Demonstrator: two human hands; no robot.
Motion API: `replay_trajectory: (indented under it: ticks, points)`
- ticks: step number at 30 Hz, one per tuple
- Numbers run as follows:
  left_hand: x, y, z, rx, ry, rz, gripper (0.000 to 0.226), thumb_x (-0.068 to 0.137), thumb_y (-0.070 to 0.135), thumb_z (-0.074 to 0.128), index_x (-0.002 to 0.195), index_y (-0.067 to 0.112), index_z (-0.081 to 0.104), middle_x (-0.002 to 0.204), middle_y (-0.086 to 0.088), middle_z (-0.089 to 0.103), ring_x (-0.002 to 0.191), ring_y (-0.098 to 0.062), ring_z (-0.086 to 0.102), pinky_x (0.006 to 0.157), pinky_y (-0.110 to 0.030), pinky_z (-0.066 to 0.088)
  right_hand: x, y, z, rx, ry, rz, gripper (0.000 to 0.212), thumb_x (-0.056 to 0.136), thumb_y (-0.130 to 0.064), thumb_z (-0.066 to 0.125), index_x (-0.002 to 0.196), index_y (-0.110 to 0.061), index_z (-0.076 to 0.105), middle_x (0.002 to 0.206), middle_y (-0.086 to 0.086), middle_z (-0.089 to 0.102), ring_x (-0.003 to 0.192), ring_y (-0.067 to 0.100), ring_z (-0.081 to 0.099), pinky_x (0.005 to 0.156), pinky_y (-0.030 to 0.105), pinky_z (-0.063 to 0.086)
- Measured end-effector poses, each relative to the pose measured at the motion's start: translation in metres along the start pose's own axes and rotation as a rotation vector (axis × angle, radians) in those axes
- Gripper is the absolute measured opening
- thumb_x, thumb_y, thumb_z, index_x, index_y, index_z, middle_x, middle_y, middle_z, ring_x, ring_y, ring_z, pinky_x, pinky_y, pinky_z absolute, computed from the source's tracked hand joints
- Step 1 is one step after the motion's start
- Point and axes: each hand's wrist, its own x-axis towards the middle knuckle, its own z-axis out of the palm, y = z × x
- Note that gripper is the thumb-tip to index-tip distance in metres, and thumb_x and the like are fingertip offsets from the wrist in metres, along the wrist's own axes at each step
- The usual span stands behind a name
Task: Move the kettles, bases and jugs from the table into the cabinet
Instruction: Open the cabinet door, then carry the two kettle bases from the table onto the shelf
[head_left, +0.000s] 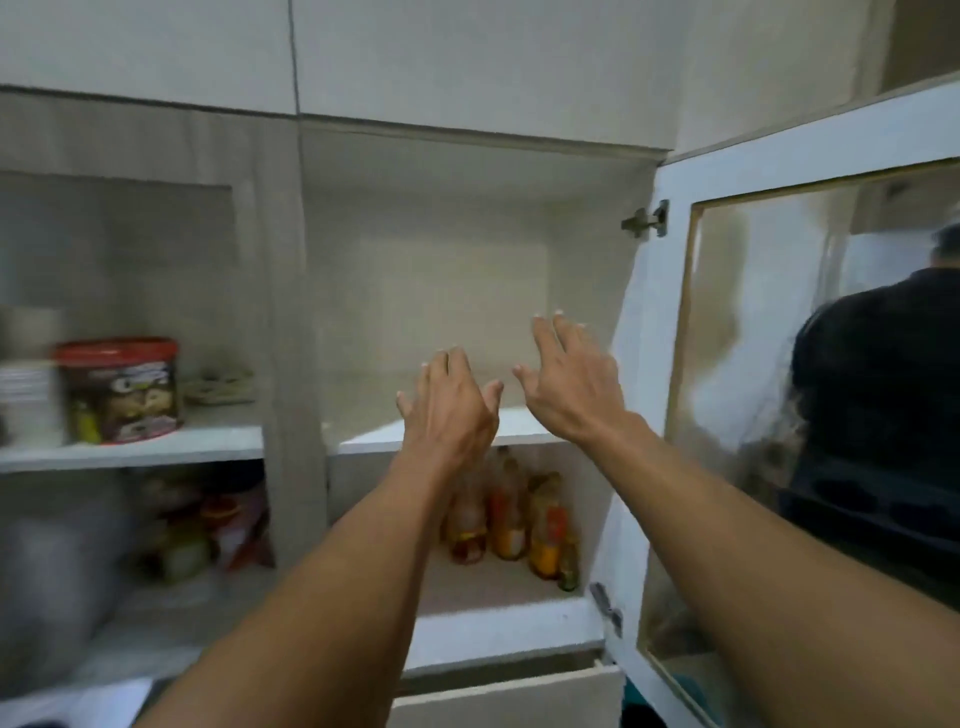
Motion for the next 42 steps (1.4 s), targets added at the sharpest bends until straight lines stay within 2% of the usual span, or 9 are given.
replay_trajectory:
  ticks: [5, 10, 15, 19, 24, 30, 34, 38, 42]
  points:
    - [0.000, -0.128, -0.037, 0.205, 0.090, -0.284, 0.065, 0.098, 0.048, 0.041, 0.150, 0.012, 0.025, 0.156, -0.008, 0.027, 0.143, -0.029, 0.027, 0.112, -0.061, 0.023, 0.032, -0.108, 0.089, 0.193, -0.121, -0.258, 0.065, 0.100, -0.043, 0.040, 0.156, -0.019, 0.017, 0.165, 0.008, 0.014, 0.150, 0.033, 0.015, 0.115, 0.057, 0.025]
    - [-0.012, -0.218, -0.066, 0.357, 0.204, -0.548, 0.068, 0.097, 0.048, 0.041, 0.152, 0.013, 0.020, 0.159, -0.007, 0.022, 0.145, -0.030, 0.022, 0.113, -0.063, 0.018, 0.047, -0.201, 0.157, 0.349, -0.256, -0.529, 0.067, 0.100, -0.045, 0.039, 0.157, -0.021, 0.013, 0.166, 0.005, 0.009, 0.152, 0.030, 0.011, 0.117, 0.059, 0.020]
    - [-0.049, -0.269, -0.076, 0.473, 0.277, -0.854, 0.070, 0.097, 0.052, 0.037, 0.153, 0.013, 0.019, 0.159, -0.010, 0.022, 0.144, -0.033, 0.025, 0.112, -0.063, 0.022, 0.043, -0.265, 0.212, 0.440, -0.402, -0.813, 0.067, 0.100, -0.043, 0.042, 0.156, -0.022, 0.014, 0.166, 0.004, 0.010, 0.151, 0.030, 0.012, 0.117, 0.059, 0.019]
    - [-0.091, -0.289, -0.077, 0.554, 0.332, -1.032, 0.059, 0.097, 0.050, 0.039, 0.144, 0.013, 0.031, 0.151, -0.009, 0.034, 0.135, -0.034, 0.036, 0.107, -0.061, 0.029, 0.019, -0.303, 0.246, 0.488, -0.527, -0.964, 0.068, 0.100, -0.043, 0.041, 0.157, -0.021, 0.011, 0.166, 0.005, 0.007, 0.152, 0.029, 0.010, 0.119, 0.059, 0.016]
    - [-0.146, -0.321, -0.074, 0.595, 0.336, -1.298, 0.068, 0.100, 0.049, 0.036, 0.153, 0.013, 0.016, 0.161, -0.008, 0.016, 0.145, -0.034, 0.020, 0.114, -0.061, 0.017, -0.031, -0.344, 0.293, 0.528, -0.651, -1.149, 0.065, 0.098, -0.045, 0.046, 0.153, -0.021, 0.020, 0.164, 0.005, 0.018, 0.148, 0.031, 0.022, 0.113, 0.059, 0.026]
    - [-0.198, -0.392, -0.057, 0.558, 0.280, -1.496, 0.074, 0.097, 0.052, 0.041, 0.154, 0.015, 0.012, 0.163, -0.010, 0.011, 0.147, -0.035, 0.016, 0.114, -0.060, 0.015, -0.081, -0.394, 0.359, 0.459, -0.832, -1.232, 0.070, 0.100, -0.044, 0.044, 0.157, -0.020, 0.011, 0.166, 0.002, 0.010, 0.149, 0.032, 0.018, 0.116, 0.052, 0.025]
    - [-0.223, -0.436, -0.044, 0.494, 0.224, -1.590, 0.082, 0.092, 0.054, 0.050, 0.153, 0.014, 0.013, 0.161, -0.012, 0.013, 0.145, -0.036, 0.019, 0.114, -0.061, 0.019, -0.108, -0.421, 0.405, 0.380, -0.970, -1.220, 0.076, 0.098, -0.046, 0.048, 0.157, -0.019, 0.008, 0.166, 0.002, 0.007, 0.150, 0.034, 0.014, 0.117, 0.053, 0.024]
    - [-0.255, -0.482, -0.031, 0.471, 0.262, -1.643, 0.093, 0.087, 0.054, 0.059, 0.154, 0.013, 0.008, 0.161, -0.013, 0.011, 0.147, -0.035, 0.013, 0.114, -0.059, 0.020, -0.132, -0.448, 0.446, 0.377, -1.013, -1.184, 0.082, 0.094, -0.049, 0.051, 0.156, -0.016, 0.008, 0.164, 0.004, 0.011, 0.145, 0.036, 0.022, 0.112, 0.053, 0.032]
    - [-0.283, -0.512, -0.004, 0.453, 0.249, -1.751, 0.119, 0.075, 0.067, 0.065, 0.155, 0.012, -0.004, 0.162, -0.016, -0.003, 0.149, -0.037, 0.000, 0.117, -0.057, 0.016, -0.158, -0.457, 0.485, 0.269, -1.079, -1.175, 0.104, 0.085, -0.065, 0.056, 0.157, -0.021, -0.005, 0.166, 0.005, -0.011, 0.150, 0.039, 0.007, 0.117, 0.057, 0.022]
